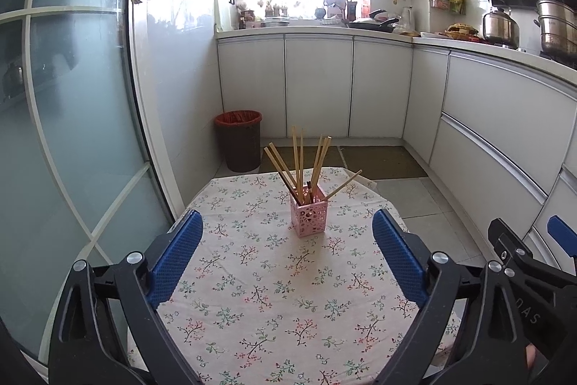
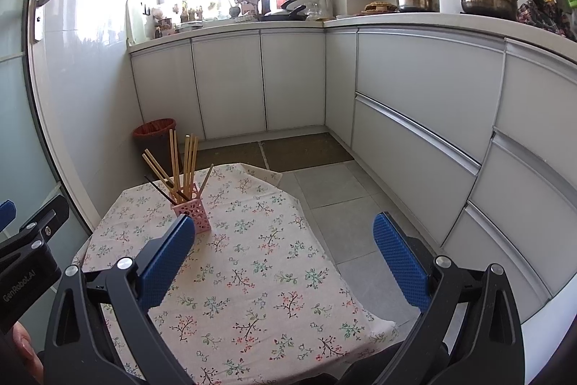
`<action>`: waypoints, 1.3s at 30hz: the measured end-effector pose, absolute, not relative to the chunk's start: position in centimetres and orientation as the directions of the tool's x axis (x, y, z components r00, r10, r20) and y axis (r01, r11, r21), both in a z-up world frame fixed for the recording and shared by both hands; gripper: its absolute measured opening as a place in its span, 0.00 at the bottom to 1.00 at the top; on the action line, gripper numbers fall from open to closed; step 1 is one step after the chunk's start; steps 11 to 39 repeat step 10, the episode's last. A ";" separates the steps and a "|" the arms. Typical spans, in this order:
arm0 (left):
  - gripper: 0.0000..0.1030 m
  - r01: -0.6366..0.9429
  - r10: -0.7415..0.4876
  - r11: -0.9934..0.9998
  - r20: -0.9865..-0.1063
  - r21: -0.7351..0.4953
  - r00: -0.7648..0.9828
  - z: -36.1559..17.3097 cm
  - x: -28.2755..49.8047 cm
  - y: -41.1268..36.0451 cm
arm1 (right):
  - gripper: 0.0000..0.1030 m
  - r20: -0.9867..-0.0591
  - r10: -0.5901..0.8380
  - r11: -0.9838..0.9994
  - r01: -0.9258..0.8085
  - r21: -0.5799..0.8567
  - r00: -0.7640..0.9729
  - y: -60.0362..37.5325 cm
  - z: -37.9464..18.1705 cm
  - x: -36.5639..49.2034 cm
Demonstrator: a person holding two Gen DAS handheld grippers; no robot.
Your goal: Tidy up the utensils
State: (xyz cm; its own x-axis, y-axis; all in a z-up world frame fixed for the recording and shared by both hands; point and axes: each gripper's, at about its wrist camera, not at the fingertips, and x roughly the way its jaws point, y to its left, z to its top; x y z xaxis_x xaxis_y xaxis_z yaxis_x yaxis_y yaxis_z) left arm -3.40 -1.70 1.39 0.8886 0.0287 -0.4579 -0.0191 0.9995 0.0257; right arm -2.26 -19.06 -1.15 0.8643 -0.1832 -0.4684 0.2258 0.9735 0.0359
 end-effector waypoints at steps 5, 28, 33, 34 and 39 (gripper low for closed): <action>0.93 -0.024 0.021 1.000 -0.474 -0.001 0.880 1.5 -3.2 -1.4 | 0.94 -0.466 -0.183 0.973 0.226 0.038 0.866 -19.1 -1.1 -2.3; 0.93 -0.029 0.029 1.000 -0.481 0.008 0.876 1.4 -3.2 -1.5 | 0.94 -0.465 -0.184 0.972 0.230 0.043 0.866 -19.2 -1.1 -2.3; 0.93 -0.029 0.029 1.000 -0.481 0.008 0.876 1.4 -3.2 -1.5 | 0.94 -0.465 -0.184 0.972 0.230 0.043 0.866 -19.2 -1.1 -2.3; 0.93 -0.029 0.029 1.000 -0.481 0.008 0.876 1.4 -3.2 -1.5 | 0.94 -0.465 -0.184 0.972 0.230 0.043 0.866 -19.2 -1.1 -2.3; 0.93 -0.029 0.029 1.000 -0.481 0.008 0.876 1.4 -3.2 -1.5 | 0.94 -0.465 -0.184 0.972 0.230 0.043 0.866 -19.2 -1.1 -2.3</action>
